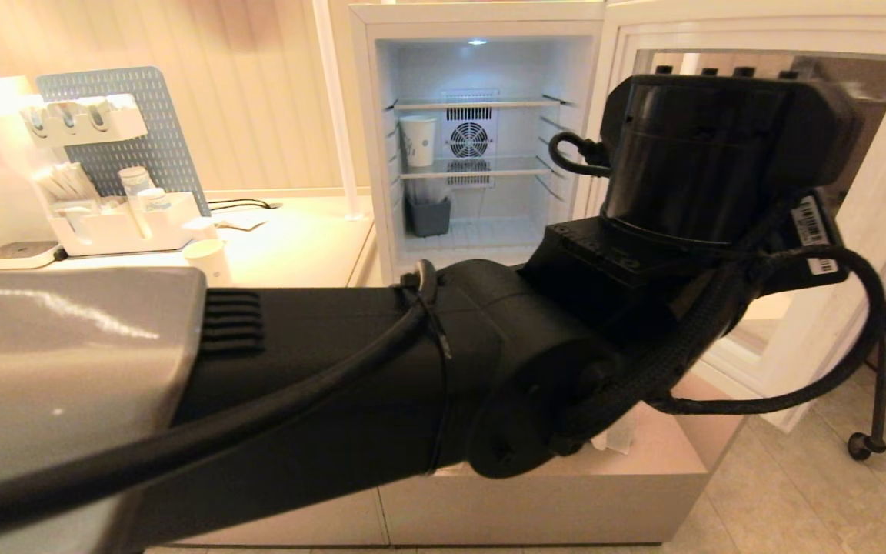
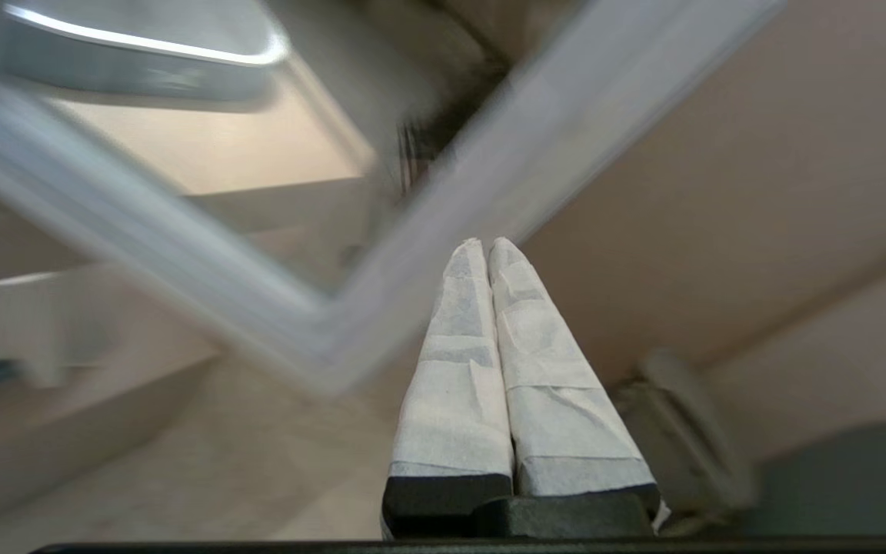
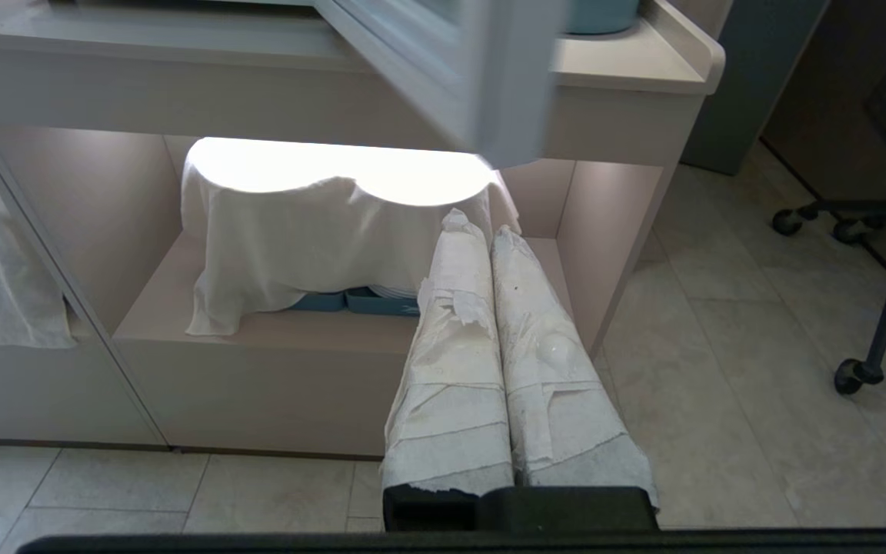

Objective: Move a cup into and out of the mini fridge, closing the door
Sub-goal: Open the freezer door

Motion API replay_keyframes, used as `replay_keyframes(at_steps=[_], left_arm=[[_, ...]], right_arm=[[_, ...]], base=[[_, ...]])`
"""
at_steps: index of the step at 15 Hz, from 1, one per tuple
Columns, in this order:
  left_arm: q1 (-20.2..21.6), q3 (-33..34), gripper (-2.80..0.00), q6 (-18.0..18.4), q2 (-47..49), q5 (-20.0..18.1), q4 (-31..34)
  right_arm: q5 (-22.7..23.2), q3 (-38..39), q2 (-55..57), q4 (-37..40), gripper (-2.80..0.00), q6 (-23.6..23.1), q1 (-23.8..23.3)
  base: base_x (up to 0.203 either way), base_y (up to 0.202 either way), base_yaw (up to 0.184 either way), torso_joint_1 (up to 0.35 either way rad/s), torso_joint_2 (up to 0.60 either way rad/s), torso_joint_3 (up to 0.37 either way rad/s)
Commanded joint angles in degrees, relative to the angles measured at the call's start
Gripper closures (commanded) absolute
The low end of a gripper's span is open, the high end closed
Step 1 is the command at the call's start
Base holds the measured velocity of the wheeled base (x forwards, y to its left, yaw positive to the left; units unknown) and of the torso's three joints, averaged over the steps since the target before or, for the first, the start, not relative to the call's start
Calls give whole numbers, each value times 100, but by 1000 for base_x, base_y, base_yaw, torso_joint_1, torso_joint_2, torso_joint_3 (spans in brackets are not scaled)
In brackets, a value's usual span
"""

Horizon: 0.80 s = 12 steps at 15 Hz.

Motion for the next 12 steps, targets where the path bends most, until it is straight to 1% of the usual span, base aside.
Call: replay_keyframes(at_steps=[1,3,4,5,8,10,11,12], left_arm=[[338,197,0,362,-156,152,130],[708,736,0,816,-503,469,418],[972,987,0,1001,-724,624,482],[1243,1201,0,1093,-938,661,515],[1996,1743,0,1259,-1579,647,736],[2498,2272,0,1530,-2110,584,1044],[2744,2547,0,1647,-2350,427,1100],[3042,2792,0,1717,-2612,141,1122]], right_arm=[[4,105,0,-1,0,-5,1],[4,105,0,-1,0,-5,-3],[4,105,0,-1,0,-5,3],[4,105,0,-1,0,-5,-4],[4,105,0,-1,0,-5,3],[4,105,0,-1,0,-5,-5],[4,105,0,-1,0,-5,-2],[4,105,0,-1,0,-5,-5]], base=[[0,0,0,0,0,0],[0,0,0,0,0,0],[0,0,0,0,0,0],[0,0,0,0,0,0],[0,0,0,0,0,0],[0,0,0,0,0,0],[0,0,0,0,0,0],[0,0,0,0,0,0]])
